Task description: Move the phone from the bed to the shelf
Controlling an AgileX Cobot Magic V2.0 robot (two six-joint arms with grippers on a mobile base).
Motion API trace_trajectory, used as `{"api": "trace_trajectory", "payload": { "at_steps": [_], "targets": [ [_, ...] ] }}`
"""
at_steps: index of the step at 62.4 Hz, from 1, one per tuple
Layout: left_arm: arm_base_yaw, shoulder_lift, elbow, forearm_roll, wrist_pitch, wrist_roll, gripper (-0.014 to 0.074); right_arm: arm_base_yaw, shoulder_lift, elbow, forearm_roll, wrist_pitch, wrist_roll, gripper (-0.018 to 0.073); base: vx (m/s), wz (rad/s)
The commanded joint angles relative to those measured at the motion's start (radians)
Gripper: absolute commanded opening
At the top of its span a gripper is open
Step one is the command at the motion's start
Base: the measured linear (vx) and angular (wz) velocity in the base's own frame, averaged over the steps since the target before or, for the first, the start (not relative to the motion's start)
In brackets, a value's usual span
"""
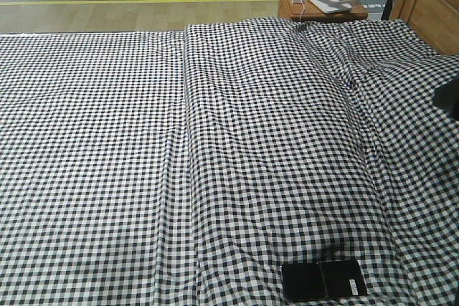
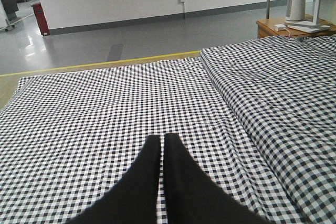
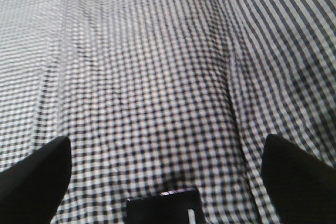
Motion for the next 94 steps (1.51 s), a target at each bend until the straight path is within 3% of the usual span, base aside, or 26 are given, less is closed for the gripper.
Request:
{"api": "trace_trajectory", "payload": {
  "at_steps": [1, 10, 17, 27, 31, 46, 55, 63, 80, 94],
  "targets": [
    [-0.004, -0.013, -0.021, -0.009, -0.072, -0.006, 0.0001, -0.09, 0.06, -0.08, 0.008, 0.004, -0.015, 0.0702, 0.0, 0.0],
    [-0.004, -0.013, -0.021, -0.009, -0.072, -0.006, 0.0001, -0.249, 0.184, -0.094, 0.138, -0.001, -0.149, 0.0697, 0.0, 0.0],
    [-0.004, -0.013, -0.021, -0.009, -0.072, -0.006, 0.0001, -0.361, 0.327, -0.094, 0.339, 0.029, -0.355, 0.069, 0.0, 0.0],
    [-0.004, -0.013, -0.021, -0.009, -0.072, -0.006, 0.0001, -0.459, 0.55, -0.094, 0.578, 0.074, -0.653, 0.0685, 0.0, 0.0],
    [-0.004, -0.013, -0.021, -0.009, -0.072, -0.006, 0.0001, -0.481, 0.642, -0.094, 0.641, 0.084, -0.757, 0.0683, 0.0, 0.0],
    [-0.004, -0.013, -0.021, -0.009, -0.072, -0.006, 0.0001, -0.493, 0.929, -0.094, 0.736, 0.088, -0.997, 0.0676, 0.0, 0.0],
    [-0.004, -0.013, -0.021, -0.009, -0.072, -0.006, 0.0001, -0.492, 1.087, -0.101, 0.854, 0.092, -1.134, 0.0672, 0.0, 0.0],
    [-0.004, -0.013, -0.021, -0.009, -0.072, -0.006, 0.0001, -0.492, 1.238, -0.162, 0.903, 0.168, -1.201, 0.0669, 0.0, 0.0],
    [-0.004, -0.013, -0.021, -0.009, -0.072, -0.006, 0.0001, -0.481, 1.478, -0.361, 0.897, 0.422, -1.203, 0.0659, 0.0, 0.0],
    [-0.004, -0.013, -0.021, -0.009, -0.072, -0.006, 0.0001, -0.407, 1.533, -0.394, 0.854, 0.409, -1.245, 0.0652, 0.0, 0.0]
  ]
}}
